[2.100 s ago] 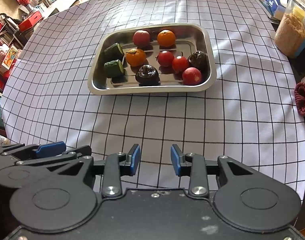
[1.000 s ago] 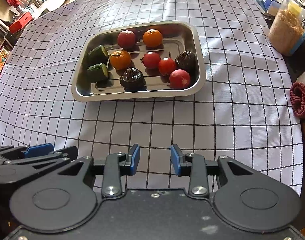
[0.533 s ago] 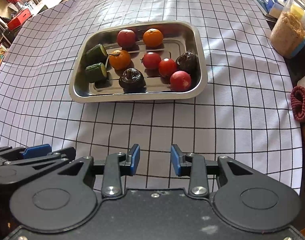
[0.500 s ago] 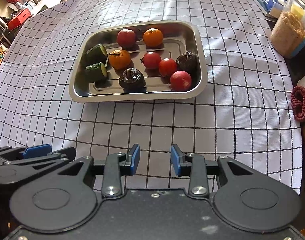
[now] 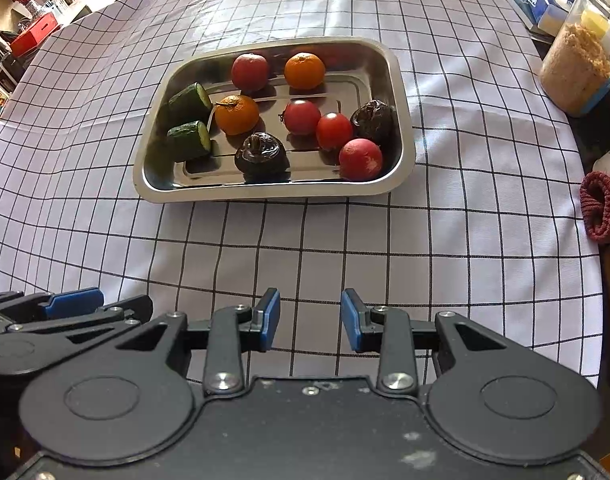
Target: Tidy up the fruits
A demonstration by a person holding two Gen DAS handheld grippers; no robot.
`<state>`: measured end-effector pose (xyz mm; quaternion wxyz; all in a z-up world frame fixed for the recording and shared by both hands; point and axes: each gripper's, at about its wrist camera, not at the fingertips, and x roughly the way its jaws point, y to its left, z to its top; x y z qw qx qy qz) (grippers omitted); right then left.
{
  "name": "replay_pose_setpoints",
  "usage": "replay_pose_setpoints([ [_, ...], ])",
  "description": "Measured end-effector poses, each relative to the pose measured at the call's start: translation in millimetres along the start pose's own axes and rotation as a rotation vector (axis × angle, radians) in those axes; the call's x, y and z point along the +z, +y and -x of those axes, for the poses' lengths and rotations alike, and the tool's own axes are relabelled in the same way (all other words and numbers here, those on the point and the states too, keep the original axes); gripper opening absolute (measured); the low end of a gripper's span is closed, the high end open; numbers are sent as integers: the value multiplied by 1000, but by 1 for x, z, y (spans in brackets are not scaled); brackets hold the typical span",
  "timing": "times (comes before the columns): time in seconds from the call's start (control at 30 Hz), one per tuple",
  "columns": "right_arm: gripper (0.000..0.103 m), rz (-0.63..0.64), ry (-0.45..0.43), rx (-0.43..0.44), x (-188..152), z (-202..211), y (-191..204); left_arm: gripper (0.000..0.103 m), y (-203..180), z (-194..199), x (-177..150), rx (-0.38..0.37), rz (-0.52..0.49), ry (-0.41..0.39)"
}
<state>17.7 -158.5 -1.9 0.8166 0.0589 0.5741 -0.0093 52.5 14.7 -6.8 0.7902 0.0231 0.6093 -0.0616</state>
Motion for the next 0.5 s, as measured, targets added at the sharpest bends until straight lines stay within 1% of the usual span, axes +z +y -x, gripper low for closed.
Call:
replay_pose_setpoints([
  [0.33, 36, 10, -2, -5, 0, 1, 6, 49, 2, -1, -1, -7, -3, 7],
  [0.5, 36, 15, 2, -8, -1, 0, 9, 49, 3, 1, -2, -2, -19, -18],
])
